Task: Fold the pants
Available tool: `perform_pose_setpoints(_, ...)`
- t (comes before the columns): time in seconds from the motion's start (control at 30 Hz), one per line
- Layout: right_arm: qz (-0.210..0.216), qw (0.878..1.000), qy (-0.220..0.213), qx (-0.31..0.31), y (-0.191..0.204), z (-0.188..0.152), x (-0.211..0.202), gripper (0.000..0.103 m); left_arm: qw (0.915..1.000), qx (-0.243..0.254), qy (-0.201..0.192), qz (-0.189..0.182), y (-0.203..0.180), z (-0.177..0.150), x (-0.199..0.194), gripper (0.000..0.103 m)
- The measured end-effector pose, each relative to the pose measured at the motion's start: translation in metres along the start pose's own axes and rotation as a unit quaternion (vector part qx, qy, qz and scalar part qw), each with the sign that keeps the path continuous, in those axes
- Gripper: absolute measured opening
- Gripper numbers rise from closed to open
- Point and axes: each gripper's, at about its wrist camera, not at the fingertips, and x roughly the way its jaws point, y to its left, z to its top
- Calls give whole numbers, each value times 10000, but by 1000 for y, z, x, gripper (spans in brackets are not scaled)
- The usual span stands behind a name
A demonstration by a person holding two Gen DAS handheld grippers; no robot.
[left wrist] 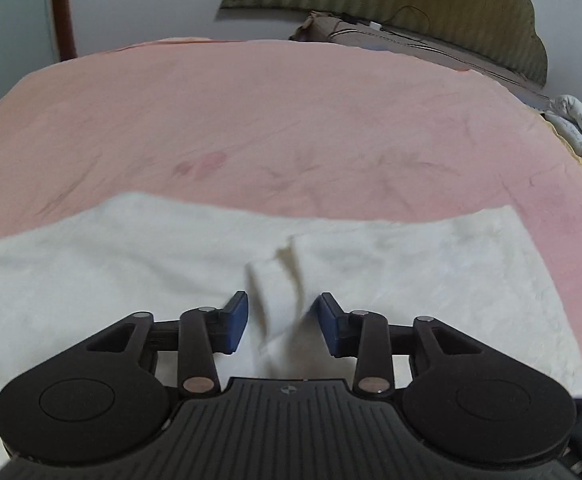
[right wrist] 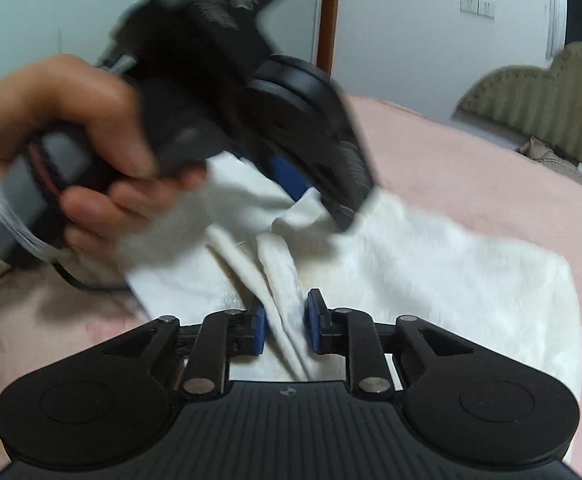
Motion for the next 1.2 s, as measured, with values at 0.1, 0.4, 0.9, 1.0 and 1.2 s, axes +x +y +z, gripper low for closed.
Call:
perform_pose_setpoints(0.1, 571, 9975, -303, 299, -12, -1, -35, 23, 9996, -138, -25, 256, 31, -17, -27, 52)
perform_pose_setpoints(0.4, 637, 9945, -299, 778, -17, 1, -34, 23, 9843, 921, -113, 1502, 85, -89, -90, 58)
perform_pose_setpoints(0.9, 2000, 9606, -725, -1791, 185, 79, 42, 23, 8988, -3826, -1142, 1811, 288, -139, -202, 66)
perform_pose_setpoints(1.0, 2086, 9558, -593, -1987, 205, 92, 69, 23, 8978, -3951, -1234, 1505, 293, -140, -202, 66)
perform_pose_setpoints(1.2, 2071, 9530, -395, -2174, 231, 103, 93, 22, 8961, -4081, -1186, 1277, 295, -142, -181, 31)
